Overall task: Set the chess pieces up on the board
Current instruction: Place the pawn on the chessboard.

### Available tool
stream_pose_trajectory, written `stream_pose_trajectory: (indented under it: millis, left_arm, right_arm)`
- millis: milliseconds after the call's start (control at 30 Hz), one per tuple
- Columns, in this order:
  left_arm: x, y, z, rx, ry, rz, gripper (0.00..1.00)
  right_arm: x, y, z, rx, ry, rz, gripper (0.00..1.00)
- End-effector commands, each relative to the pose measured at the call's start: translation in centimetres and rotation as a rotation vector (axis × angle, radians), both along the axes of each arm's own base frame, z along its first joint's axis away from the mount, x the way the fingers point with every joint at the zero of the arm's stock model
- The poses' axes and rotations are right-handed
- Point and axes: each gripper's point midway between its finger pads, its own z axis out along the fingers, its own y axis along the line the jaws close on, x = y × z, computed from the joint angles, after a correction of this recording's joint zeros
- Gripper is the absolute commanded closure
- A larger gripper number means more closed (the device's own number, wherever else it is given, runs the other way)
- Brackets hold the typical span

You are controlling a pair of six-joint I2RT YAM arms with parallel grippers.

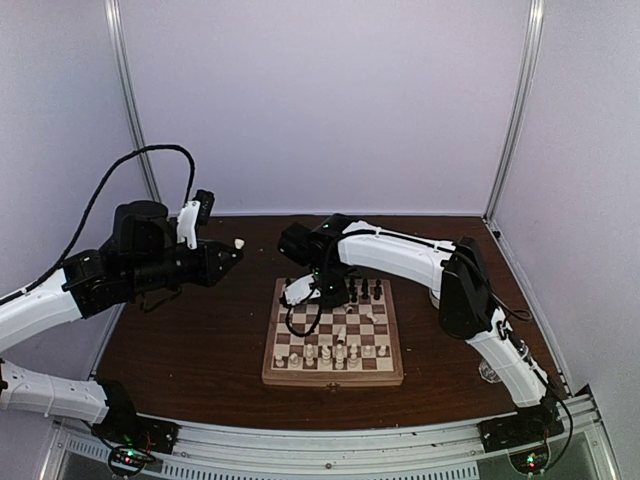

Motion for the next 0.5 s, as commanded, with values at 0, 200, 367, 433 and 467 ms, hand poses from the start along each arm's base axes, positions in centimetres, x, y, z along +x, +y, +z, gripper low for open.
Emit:
stream_pose_trajectory:
  millis: [0,200,367,433,467]
  left_arm:
    - [0.33,-0.34,0.52,-0.035,-0.014,-0.003,0.99]
    - [0.32,-0.35,0.44,-0.035,-0.012,-0.003,0.99]
    - [0.4,-0.51,0.28,-0.034,-0.008,-0.006,0.99]
    - [0.38,-0.5,0.24,-0.033,-0.008,-0.006,0.99]
    - [0.35,-0.51,0.25,-0.033,-0.007,-0.007,0.99]
  right_arm:
    - [0.62,0.67,0.54,0.008,-0.042,0.003,0.79]
    - [0.89,0.8,1.22,0.019,-0.063,0.001,0.78]
    - [1.01,0.95,1.3,0.027,-0.067,0.002,0.78]
    - [0.97,0.95,1.3,0.027,-0.065,0.001,0.79]
    - [0.97,0.96,1.32,0.028,-0.066,0.0,0.79]
